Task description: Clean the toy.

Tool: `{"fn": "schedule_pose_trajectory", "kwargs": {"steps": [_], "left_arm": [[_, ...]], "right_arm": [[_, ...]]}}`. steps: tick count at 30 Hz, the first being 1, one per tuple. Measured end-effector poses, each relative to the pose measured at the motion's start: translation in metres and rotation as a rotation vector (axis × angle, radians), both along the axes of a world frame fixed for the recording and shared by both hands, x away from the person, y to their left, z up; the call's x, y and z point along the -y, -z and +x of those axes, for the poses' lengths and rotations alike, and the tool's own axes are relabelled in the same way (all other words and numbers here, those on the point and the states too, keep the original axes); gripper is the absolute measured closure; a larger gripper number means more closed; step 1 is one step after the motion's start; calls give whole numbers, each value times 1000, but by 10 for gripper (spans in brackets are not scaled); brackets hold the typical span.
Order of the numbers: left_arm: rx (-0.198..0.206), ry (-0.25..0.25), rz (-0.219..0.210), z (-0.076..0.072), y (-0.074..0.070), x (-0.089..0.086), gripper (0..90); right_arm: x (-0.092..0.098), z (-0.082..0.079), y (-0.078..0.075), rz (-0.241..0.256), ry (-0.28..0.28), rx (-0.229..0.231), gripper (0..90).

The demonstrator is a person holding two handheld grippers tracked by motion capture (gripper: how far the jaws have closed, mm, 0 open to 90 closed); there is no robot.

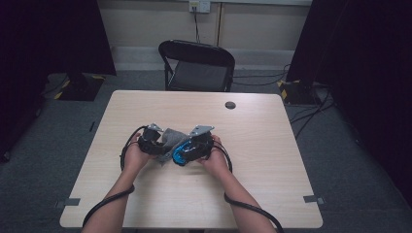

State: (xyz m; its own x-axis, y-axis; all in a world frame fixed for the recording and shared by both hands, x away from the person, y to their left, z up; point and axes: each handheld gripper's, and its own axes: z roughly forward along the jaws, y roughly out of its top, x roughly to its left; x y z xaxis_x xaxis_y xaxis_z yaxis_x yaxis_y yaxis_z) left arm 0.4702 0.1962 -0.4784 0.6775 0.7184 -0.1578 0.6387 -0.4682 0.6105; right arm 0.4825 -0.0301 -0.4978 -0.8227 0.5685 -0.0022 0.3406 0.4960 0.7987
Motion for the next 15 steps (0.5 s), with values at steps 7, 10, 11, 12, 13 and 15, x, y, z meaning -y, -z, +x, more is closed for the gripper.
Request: {"fn": "schedule_pose_trajectory", "kwargs": {"steps": [7,10,11,12,13,15], "left_arm": [[-10,-13,-25,-25,0,-7,717],[-20,-21,-32,-33,0,-9,717],[-22,-21,-28,-35,0,-9,717],[-23,-18,-29,-38,0,-10,717],[-27,-20,-34,-41,0,-10,717],[-34,-14,-42,-45,0,-11,717]], "right_arm": [[0,0,0,1,-3,1,40],[0,0,1,5,-3,4,40],[0,0,1,4,-2,4,40],[0,0,0,3,-3,4,40],[0,1,0,-1,-3,0,40],[0,1,-1,-7,-3,-3,40]]}}
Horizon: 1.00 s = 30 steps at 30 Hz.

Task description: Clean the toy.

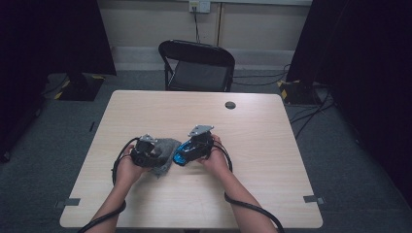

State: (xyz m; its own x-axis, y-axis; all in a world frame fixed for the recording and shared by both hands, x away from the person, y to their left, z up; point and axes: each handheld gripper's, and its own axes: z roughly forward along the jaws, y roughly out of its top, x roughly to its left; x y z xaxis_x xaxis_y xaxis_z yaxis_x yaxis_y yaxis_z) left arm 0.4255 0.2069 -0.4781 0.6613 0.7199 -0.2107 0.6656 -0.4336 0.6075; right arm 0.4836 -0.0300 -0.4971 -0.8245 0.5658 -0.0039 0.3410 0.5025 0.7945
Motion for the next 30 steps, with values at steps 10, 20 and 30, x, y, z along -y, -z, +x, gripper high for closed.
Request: {"fn": "schedule_pose_trajectory", "kwargs": {"steps": [10,20,30], "left_arm": [[-38,37,-2,-17,-4,-6,716],[1,13,37,-19,-19,-31,715],[72,-49,15,2,-39,-48,711]], "right_arm": [[1,0,1,5,-4,4,40],[1,0,0,4,-2,3,40],[1,0,1,6,1,4,40]]}}
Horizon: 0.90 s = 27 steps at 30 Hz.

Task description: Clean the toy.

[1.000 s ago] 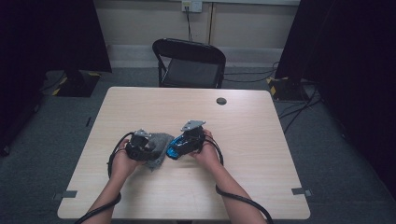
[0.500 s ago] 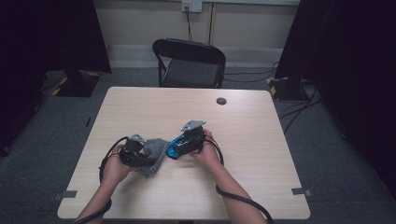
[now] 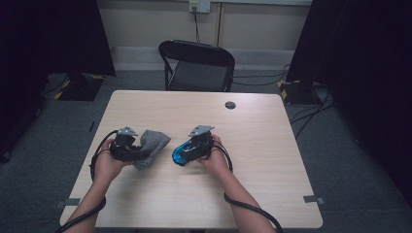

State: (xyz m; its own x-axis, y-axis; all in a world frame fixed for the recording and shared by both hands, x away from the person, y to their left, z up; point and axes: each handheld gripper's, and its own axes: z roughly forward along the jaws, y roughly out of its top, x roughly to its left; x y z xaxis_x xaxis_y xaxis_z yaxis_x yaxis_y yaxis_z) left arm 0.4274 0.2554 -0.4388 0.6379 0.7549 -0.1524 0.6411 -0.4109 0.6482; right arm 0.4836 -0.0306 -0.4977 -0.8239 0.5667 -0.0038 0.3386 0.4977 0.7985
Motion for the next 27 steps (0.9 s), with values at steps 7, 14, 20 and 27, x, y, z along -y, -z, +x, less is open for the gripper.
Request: {"fn": "schedule_pose_trajectory", "kwargs": {"steps": [7,14,20,27], "left_arm": [[-6,7,-22,28,1,10,711],[1,7,-39,59,3,27,709],[20,17,-13,84,5,48,708],[19,54,34,105,18,75,708]], "right_arm": [[0,0,0,-1,0,-1,40],[0,1,-1,-9,0,-8,40],[0,1,-1,-9,1,-8,39],[-2,2,-3,-26,-1,-18,39]]}}
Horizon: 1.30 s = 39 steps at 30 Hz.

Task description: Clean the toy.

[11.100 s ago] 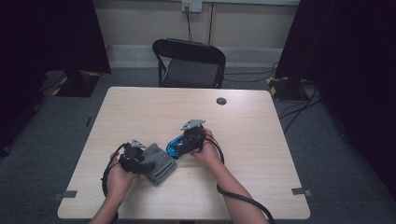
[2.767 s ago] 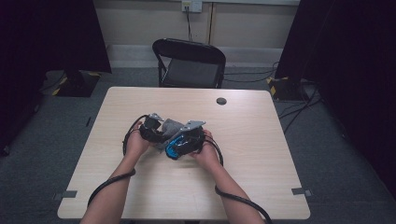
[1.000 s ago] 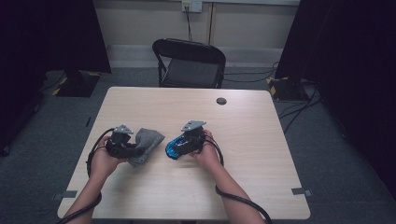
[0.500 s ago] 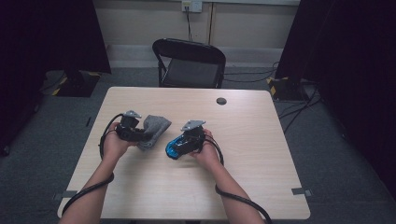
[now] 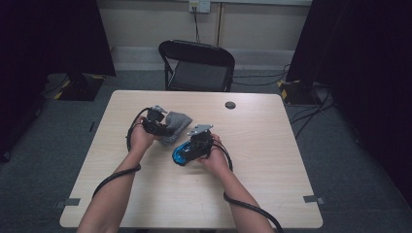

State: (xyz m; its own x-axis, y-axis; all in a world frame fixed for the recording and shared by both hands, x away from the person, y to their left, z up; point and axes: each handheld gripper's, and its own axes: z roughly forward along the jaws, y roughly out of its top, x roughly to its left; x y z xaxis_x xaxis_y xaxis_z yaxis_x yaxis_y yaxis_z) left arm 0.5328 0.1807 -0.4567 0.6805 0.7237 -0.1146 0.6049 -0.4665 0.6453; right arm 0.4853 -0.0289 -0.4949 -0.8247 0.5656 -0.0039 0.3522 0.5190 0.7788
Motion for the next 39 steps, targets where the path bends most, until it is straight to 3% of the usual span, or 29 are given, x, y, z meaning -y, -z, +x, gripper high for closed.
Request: {"fn": "schedule_pose_trajectory", "kwargs": {"steps": [4,5,7,10,13,16,17,22,28,39], "left_arm": [[-3,75,27,7,9,18,708],[-34,102,46,9,13,23,704],[-50,93,37,10,18,31,692],[-48,127,38,11,21,39,688],[-34,154,79,9,19,46,696],[-33,155,78,7,19,47,714],[-34,174,91,7,18,46,717],[-46,171,88,1,16,41,719],[-56,150,65,-9,16,28,720],[-64,120,63,-28,14,7,721]], "right_arm": [[0,-1,1,6,4,4,40],[0,0,1,5,3,3,40],[1,-1,1,8,3,5,40],[1,-1,1,8,5,5,40],[0,0,1,6,4,4,40],[0,0,1,6,3,4,39],[0,0,1,6,3,4,39],[0,0,1,6,1,4,40],[1,-1,1,8,0,6,40],[1,0,1,8,-8,6,40]]}}
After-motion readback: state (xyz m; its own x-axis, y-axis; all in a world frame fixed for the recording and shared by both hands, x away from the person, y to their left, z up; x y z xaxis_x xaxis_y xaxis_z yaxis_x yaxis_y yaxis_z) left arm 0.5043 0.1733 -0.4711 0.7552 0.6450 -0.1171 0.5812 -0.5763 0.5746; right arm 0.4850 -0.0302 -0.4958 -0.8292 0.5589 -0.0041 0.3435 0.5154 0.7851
